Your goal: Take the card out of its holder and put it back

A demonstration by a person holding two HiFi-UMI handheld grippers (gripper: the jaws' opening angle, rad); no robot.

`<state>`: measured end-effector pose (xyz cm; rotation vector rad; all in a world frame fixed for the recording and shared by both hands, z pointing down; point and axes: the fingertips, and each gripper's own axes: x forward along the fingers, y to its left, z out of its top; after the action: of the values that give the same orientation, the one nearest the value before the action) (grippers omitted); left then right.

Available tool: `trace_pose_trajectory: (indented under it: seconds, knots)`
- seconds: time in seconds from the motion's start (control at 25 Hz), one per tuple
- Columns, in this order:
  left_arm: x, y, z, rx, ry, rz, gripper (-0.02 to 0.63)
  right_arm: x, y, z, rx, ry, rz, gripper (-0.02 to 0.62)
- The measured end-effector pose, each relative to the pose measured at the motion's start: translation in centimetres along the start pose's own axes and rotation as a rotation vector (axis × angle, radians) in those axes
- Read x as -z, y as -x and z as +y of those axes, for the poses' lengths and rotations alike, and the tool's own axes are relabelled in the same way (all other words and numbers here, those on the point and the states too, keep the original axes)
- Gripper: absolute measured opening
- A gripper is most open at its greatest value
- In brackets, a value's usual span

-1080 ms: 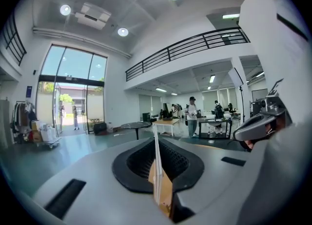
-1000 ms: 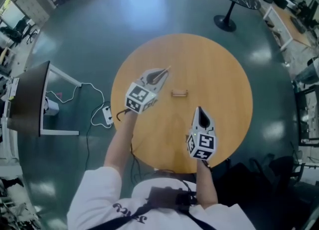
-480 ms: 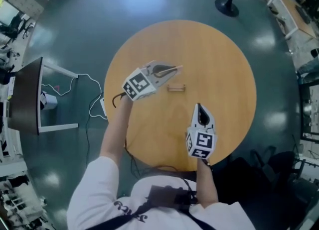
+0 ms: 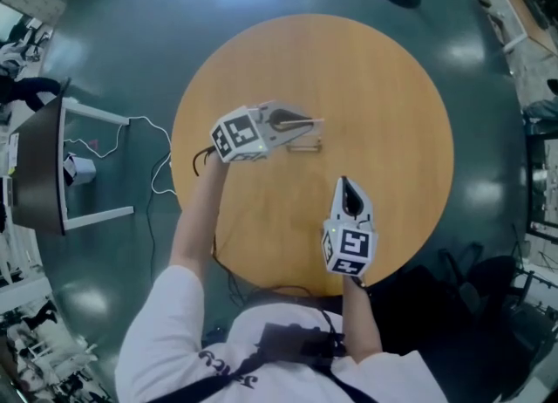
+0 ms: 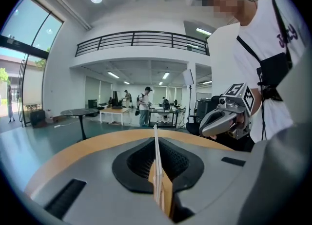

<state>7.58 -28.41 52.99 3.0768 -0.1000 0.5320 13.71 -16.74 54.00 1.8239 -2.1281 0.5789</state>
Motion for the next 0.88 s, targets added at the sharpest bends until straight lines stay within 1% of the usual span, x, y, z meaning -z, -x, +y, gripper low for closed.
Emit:
trace_pose_trajectory:
  seconds: [0.2,0.32,0.56,0.68,0.88]
  knots:
    - [0.5,-0.8,-0.8,0.071,0.013,0.0,0.023,0.7,-0.2,0.0,0.006,-0.002,0.03,0.021]
    - [1.1,-1.1,-1.0,0.1,0.023,-0.001,0.023,0.8,-0.5,0.0,0.007,-0.004,0.039,0.021]
    - [1.6,-2.0,-1.3,0.118,0.03,0.008,0.023,0.7,-0.6,-0.7,0.012,0.003,0.035,0.021]
    - [2.2,-2.0,-1.4,0.13,0.035,0.021,0.023,1.0,-0.8,-0.6,0.016,0.007,0.05,0.021]
    - [2.6,-2.1,-1.2,0.128,0.058,-0.006,0.023,1.3,-0.9,-0.7,0.022,0.007,0.061,0.021]
